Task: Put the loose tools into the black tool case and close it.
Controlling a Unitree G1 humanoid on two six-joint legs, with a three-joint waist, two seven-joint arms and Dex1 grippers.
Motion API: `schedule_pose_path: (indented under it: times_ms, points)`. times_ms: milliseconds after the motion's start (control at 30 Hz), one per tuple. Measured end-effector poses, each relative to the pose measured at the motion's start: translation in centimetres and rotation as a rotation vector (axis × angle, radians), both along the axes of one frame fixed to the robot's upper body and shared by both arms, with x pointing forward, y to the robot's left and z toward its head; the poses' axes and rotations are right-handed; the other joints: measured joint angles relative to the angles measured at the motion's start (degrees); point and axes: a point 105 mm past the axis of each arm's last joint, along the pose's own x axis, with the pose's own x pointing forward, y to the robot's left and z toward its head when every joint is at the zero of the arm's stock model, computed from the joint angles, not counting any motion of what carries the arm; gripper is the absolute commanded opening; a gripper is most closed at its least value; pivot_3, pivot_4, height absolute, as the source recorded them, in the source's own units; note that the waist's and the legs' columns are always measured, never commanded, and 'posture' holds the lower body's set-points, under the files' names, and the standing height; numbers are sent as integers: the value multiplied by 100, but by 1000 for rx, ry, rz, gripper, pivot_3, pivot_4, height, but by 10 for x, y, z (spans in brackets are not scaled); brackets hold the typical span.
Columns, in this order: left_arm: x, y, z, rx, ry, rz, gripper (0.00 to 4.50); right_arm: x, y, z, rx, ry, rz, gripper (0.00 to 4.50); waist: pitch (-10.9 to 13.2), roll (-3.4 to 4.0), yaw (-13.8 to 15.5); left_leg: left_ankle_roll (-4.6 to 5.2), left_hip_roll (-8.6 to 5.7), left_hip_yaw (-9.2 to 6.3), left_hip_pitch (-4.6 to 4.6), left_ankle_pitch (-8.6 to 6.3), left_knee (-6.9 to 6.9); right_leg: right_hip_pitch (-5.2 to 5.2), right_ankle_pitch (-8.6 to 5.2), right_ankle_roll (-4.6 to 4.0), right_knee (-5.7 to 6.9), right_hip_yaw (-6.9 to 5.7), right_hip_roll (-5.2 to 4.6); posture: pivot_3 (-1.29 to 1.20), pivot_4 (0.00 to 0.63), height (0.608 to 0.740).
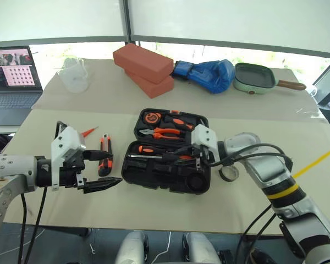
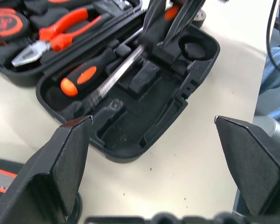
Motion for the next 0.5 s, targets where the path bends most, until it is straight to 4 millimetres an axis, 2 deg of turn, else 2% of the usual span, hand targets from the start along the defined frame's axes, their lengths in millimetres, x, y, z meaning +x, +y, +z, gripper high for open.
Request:
schedule_pose_path:
  times_ms: [233, 500]
  points:
    - [0, -2, 2, -6, -13, 9, 4500, 9, -12, -16, -42, 25, -52, 1025, 0, 0, -82, -10, 0, 0, 2, 5, -9, -4, -1, -10, 4, -1, 7, 0, 150, 738]
    - [5, -6, 5, -2, -27, 1, 4500, 11, -17, -18, -26, 45, -78, 1025, 0, 0, -76, -10, 0, -1, 3, 5, -8, -1, -1, -10, 4, -3, 5, 0, 150, 738]
